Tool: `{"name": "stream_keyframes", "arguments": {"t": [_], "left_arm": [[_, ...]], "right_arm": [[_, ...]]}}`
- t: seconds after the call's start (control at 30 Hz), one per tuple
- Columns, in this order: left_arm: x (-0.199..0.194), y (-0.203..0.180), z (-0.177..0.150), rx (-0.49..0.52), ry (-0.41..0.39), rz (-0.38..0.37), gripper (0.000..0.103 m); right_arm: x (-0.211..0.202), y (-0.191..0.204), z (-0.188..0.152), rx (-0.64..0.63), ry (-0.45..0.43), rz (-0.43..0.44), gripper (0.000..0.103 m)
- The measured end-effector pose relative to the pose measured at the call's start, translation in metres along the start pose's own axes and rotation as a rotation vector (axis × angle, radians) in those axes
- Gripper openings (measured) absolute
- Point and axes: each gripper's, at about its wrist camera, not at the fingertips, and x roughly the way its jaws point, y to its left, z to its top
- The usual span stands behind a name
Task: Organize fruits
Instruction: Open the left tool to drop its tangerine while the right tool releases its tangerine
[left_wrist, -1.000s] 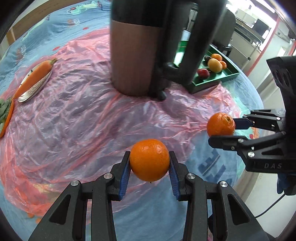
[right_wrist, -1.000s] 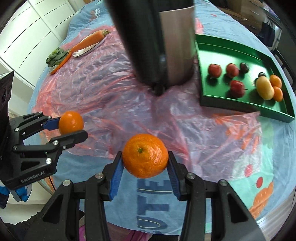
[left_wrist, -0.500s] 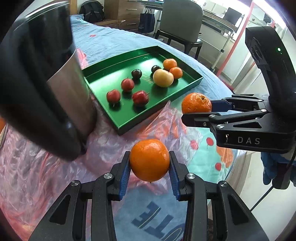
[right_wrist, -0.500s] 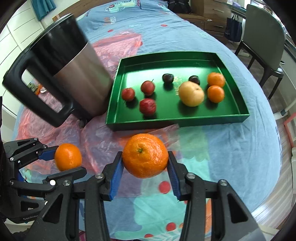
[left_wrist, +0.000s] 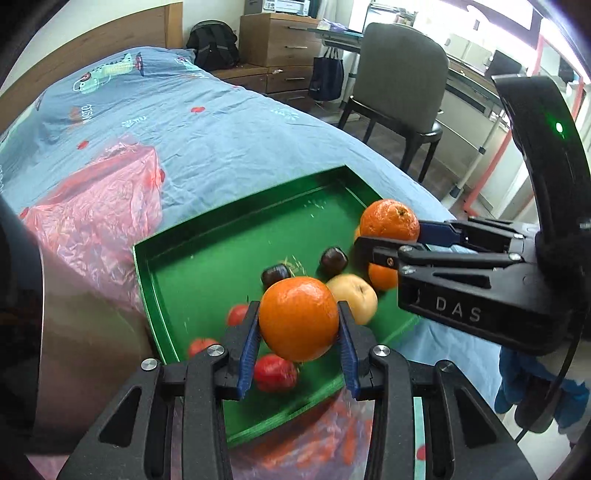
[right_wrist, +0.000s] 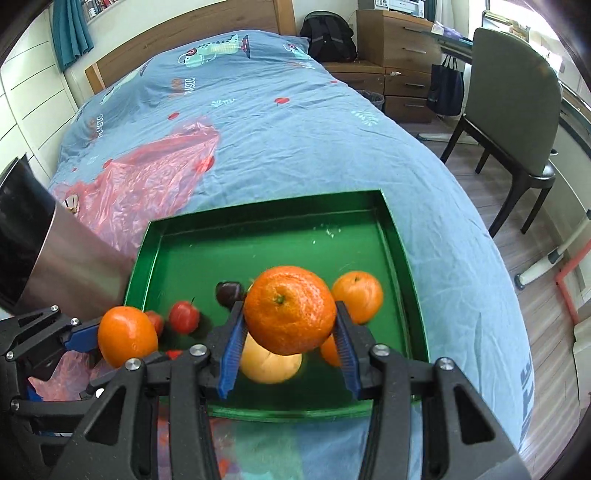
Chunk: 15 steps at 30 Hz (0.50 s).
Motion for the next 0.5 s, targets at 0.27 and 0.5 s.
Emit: {"name": "stream_keyframes", "arguments": {"t": [0.27, 0.5], "left_arm": [[0.061, 0.033, 0.035, -0.138, 0.007, 0.14, 0.034], [0.103, 0.046, 0.032, -0.206, 0.058, 0.21, 0.034]], "right_arm": [[0.061, -0.013, 0.039, -0.036, 0.006, 0.011, 0.047], [0.099, -0.023, 0.039, -0.034, 0.042, 0.016, 0.048]]}}
